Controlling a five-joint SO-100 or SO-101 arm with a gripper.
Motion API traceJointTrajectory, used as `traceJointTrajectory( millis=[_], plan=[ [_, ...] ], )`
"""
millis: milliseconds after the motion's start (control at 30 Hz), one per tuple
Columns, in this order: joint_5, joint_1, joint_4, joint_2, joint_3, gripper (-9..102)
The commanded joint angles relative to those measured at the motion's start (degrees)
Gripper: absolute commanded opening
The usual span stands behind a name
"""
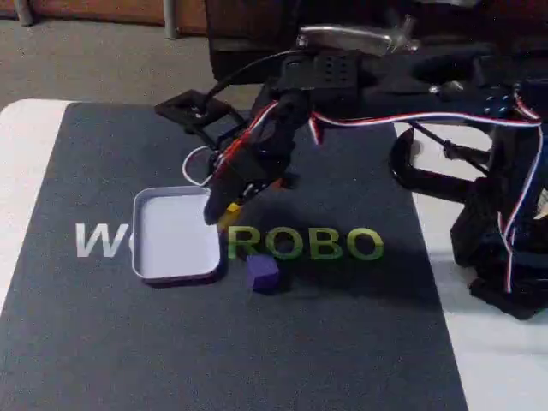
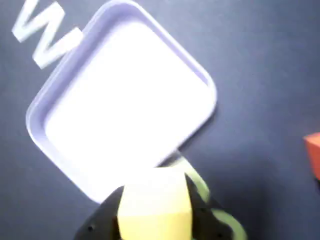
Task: Move blocks one by one until all three blocks are in the tray.
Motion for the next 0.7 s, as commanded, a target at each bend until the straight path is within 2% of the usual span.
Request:
traceJointTrajectory(
  millis=[0, 300, 667],
  plan=[
    [1.41, -0.7, 0.62, -1.76, -6.42, -8],
    [4.04, -2.29, 6.77, -7.65, -17.75, -8],
    [4.39, -3.16, 6.94, -7.82, -18.63, -8]
  ],
)
